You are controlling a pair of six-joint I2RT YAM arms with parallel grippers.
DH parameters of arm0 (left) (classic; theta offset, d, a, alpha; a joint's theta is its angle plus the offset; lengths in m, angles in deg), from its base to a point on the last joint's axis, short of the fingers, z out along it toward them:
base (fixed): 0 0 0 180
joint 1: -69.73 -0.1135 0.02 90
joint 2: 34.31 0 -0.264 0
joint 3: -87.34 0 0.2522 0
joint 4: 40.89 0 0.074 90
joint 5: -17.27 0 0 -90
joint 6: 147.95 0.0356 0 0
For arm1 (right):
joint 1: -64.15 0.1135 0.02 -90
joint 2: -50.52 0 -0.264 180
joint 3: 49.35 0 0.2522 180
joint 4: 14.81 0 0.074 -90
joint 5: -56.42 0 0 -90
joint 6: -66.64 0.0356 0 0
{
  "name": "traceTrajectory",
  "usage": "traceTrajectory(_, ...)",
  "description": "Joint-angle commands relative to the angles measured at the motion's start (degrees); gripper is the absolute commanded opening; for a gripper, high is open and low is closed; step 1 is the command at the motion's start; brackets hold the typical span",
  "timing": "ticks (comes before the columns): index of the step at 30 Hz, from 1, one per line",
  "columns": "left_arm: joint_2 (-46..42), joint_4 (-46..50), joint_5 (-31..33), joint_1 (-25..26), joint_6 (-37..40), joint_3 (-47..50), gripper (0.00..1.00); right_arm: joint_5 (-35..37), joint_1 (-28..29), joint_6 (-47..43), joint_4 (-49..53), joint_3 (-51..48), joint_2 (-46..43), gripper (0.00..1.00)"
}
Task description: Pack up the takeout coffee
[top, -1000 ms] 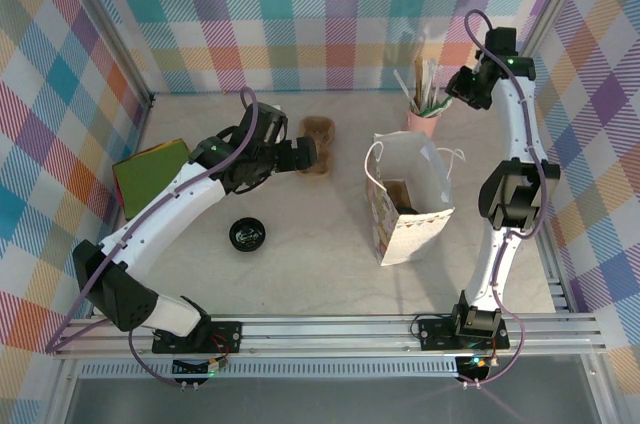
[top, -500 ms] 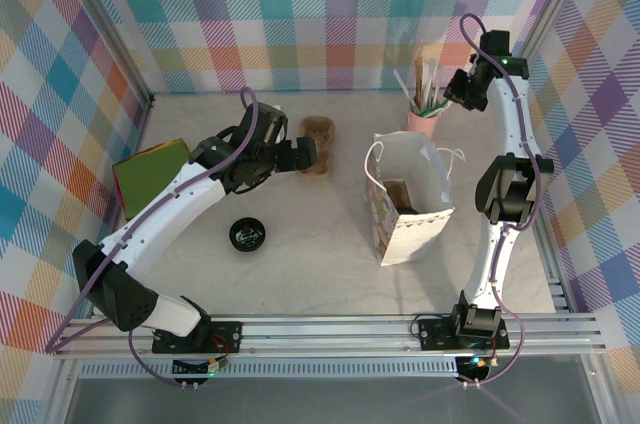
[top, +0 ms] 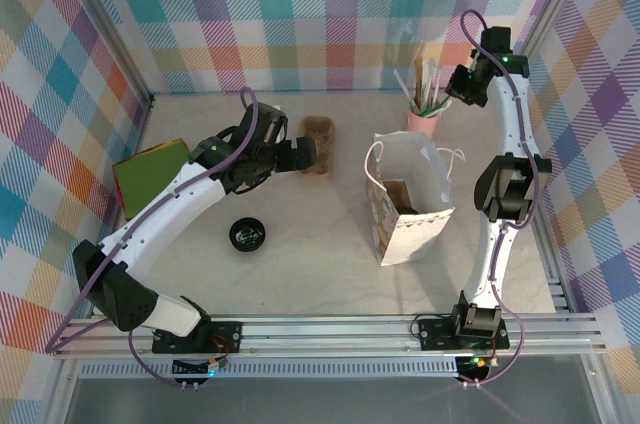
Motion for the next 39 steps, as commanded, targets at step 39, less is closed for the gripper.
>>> traceTrajectory(39, -6.6, -3.2, 0.0, 0.3, 0.7, 4.7, 1.00, 4.6, 7.3, -2.5, -1.5, -5.4, -28.7, 0.00)
